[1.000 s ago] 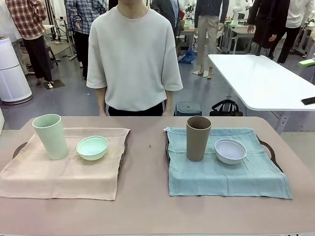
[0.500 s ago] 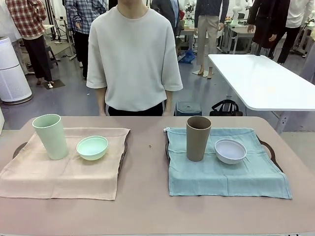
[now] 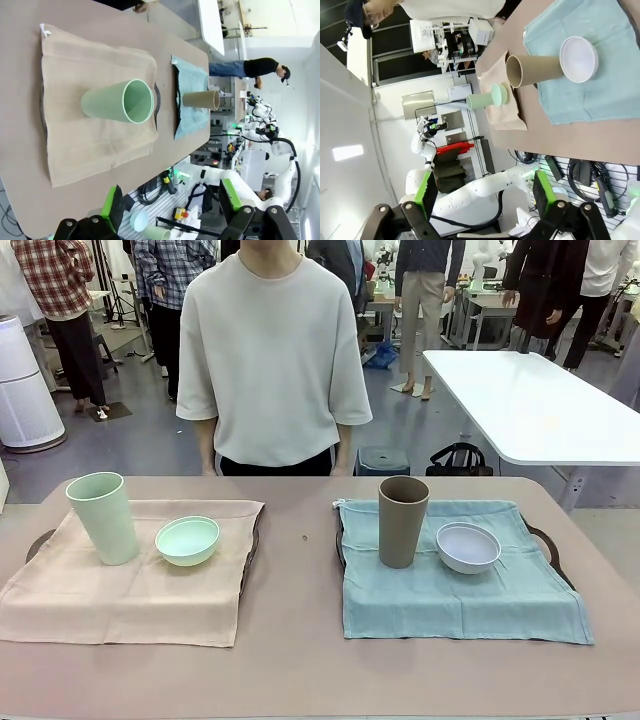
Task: Set up a tray with a mat and arrange the tableware.
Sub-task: Place the Picnic Bowl and Reusable plastic cup back onto the Handle tray in front of the human's position.
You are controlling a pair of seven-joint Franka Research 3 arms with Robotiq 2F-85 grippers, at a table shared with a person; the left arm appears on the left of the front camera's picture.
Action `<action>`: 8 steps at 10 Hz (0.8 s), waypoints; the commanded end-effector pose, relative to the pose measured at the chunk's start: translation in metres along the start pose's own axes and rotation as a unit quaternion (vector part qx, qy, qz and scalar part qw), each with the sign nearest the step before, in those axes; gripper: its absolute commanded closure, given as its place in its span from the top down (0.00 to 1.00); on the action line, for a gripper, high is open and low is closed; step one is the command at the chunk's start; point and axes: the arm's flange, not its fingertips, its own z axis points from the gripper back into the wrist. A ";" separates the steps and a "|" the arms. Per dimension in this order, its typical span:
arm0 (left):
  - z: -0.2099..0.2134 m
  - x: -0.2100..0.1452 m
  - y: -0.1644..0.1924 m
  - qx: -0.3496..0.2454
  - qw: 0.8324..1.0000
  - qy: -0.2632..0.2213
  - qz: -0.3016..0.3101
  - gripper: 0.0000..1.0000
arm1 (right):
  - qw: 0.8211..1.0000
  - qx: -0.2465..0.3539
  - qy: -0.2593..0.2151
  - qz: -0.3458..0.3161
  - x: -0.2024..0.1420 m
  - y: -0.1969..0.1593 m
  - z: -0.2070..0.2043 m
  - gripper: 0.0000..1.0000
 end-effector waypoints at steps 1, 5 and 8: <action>0.002 0.001 -0.001 -0.004 1.000 -0.012 0.002 1.00 | 1.000 0.005 -0.003 0.001 -0.003 -0.002 0.003 1.00; 0.002 0.001 -0.001 -0.004 1.000 -0.012 0.002 1.00 | 1.000 0.005 -0.003 0.001 -0.003 -0.002 0.003 1.00; 0.002 0.001 -0.001 -0.004 1.000 -0.012 0.002 1.00 | 1.000 0.005 -0.003 0.001 -0.003 -0.002 0.003 1.00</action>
